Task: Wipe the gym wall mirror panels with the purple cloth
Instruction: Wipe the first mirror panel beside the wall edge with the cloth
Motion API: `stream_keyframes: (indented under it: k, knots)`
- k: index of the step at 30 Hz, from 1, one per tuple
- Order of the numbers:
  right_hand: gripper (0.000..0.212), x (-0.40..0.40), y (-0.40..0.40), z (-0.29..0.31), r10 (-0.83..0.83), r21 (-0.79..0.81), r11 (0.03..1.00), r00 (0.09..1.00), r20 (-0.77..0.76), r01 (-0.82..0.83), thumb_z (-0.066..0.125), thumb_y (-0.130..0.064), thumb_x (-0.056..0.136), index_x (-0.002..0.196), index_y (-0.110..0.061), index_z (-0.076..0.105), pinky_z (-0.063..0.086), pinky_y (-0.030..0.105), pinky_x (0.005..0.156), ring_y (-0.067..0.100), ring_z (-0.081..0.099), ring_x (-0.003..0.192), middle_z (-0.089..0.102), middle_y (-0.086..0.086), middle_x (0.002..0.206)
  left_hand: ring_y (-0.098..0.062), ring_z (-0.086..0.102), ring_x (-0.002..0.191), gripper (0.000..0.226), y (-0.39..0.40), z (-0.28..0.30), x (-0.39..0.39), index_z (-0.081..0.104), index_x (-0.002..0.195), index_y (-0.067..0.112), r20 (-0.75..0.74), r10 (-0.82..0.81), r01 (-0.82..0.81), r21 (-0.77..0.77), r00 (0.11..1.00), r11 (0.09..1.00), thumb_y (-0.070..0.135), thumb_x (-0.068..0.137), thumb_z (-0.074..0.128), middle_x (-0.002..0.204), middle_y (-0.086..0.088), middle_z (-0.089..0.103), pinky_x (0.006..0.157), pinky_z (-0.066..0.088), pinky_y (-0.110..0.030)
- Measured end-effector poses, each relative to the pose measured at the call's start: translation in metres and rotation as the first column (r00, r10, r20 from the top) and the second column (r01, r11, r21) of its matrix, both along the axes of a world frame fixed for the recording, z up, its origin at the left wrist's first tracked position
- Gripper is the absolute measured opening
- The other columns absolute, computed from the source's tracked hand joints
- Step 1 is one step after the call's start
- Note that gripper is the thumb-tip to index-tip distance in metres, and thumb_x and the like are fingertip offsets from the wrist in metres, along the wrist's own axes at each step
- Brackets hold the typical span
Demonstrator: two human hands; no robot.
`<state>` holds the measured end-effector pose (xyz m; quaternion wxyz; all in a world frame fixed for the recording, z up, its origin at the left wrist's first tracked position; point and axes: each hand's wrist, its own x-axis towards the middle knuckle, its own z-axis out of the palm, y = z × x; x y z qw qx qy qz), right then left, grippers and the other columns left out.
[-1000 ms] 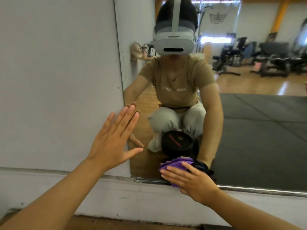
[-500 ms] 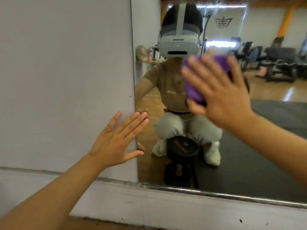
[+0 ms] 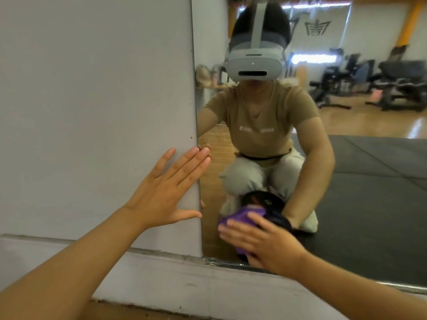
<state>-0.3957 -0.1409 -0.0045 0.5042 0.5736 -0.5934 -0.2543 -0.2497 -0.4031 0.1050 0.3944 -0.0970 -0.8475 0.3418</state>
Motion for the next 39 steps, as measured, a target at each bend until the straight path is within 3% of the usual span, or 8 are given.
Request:
stream_keyframes:
  k: [3,7,15,19,28,32,36,39]
  knots:
    - [0.101,-0.002,0.004,-0.025,-0.044,0.162,0.986,0.999,-0.011,0.045,0.056,-0.057,0.09,0.161,-0.011,0.001,-0.015,0.05,0.124,0.027,-0.013,0.155,-0.004,0.006,0.17,-0.024,0.012,0.155,0.088,-0.003,0.022,0.009,0.015,0.161,0.008,0.024,-0.076,0.076,-0.011,0.997,0.997,0.063,0.098,0.04,0.168,-0.01,0.013,0.125,0.01,-0.048]
    - [0.087,-0.005,0.002,-0.001,0.003,0.218,0.976,0.999,0.032,-0.01,0.063,-0.053,0.086,0.159,-0.021,0.027,-0.014,0.046,0.125,0.019,0.0,0.154,0.019,-0.004,0.167,-0.025,0.016,0.154,0.064,-0.002,0.057,0.006,0.021,0.159,0.006,-0.069,-0.117,0.116,-0.01,0.991,0.993,0.043,0.108,0.032,0.167,-0.01,0.015,0.126,0.01,-0.044]
    - [0.07,0.01,-0.027,0.126,0.163,-0.288,0.952,0.969,0.187,-0.104,0.049,-0.043,0.094,0.158,-0.021,0.032,0.003,0.045,0.126,0.018,0.019,0.154,0.022,-0.001,0.166,-0.024,0.016,0.154,0.059,-0.006,0.087,-0.015,0.02,0.159,0.006,-0.142,-0.121,0.119,-0.025,0.982,0.993,0.033,0.109,0.035,0.166,-0.01,0.015,0.125,0.012,-0.043]
    - [0.069,0.02,-0.044,0.124,0.12,-0.4,0.915,0.978,0.172,-0.042,0.044,-0.041,0.096,0.16,-0.021,0.028,0.0,0.049,0.126,0.02,0.016,0.155,0.019,0.001,0.167,-0.022,0.013,0.154,0.057,-0.012,0.087,-0.018,0.018,0.159,0.007,-0.129,-0.16,0.159,-0.022,0.979,0.987,0.029,0.109,0.034,0.166,-0.009,0.013,0.125,0.011,-0.042]
    - [0.081,0.02,-0.051,-0.034,0.007,0.185,0.983,0.999,0.04,-0.014,0.045,-0.054,0.096,0.16,-0.015,0.015,-0.018,0.054,0.122,0.026,-0.002,0.156,0.005,0.005,0.167,-0.027,0.017,0.154,0.058,0.0,0.077,-0.018,0.02,0.158,0.003,-0.169,-0.156,0.168,0.061,0.973,0.984,0.028,0.108,0.037,0.165,-0.013,0.018,0.126,0.012,-0.043]
    - [0.087,0.019,-0.045,-0.068,0.015,0.14,0.99,0.999,0.043,-0.021,0.038,-0.046,0.1,0.159,-0.006,-0.012,-0.018,0.053,0.122,0.031,-0.021,0.153,-0.015,0.01,0.167,-0.031,0.019,0.153,0.059,0.013,0.069,-0.018,0.02,0.157,0.0,-0.178,-0.128,0.154,0.136,0.976,0.979,0.031,0.109,0.036,0.164,-0.018,0.021,0.126,0.014,-0.043]
    - [0.077,0.015,-0.037,-0.054,0.051,0.142,0.988,0.993,0.104,-0.066,0.043,-0.042,0.1,0.162,-0.015,0.007,-0.018,0.048,0.123,0.024,-0.017,0.154,-0.006,0.002,0.168,-0.032,0.017,0.154,0.062,0.021,0.066,-0.017,0.019,0.157,-0.001,-0.177,-0.115,0.15,0.204,0.977,0.967,0.033,0.108,0.036,0.165,-0.02,0.019,0.126,0.015,-0.045]
    - [0.076,0.008,-0.025,-0.025,0.09,0.05,0.994,0.99,0.104,-0.096,0.031,-0.039,0.099,0.162,-0.013,-0.003,-0.015,0.045,0.124,0.02,-0.012,0.156,-0.004,0.002,0.168,-0.032,0.017,0.154,0.063,0.022,0.066,-0.017,0.018,0.157,-0.001,-0.178,-0.123,0.158,0.201,0.976,0.967,0.034,0.108,0.037,0.165,-0.02,0.019,0.126,0.015,-0.045]
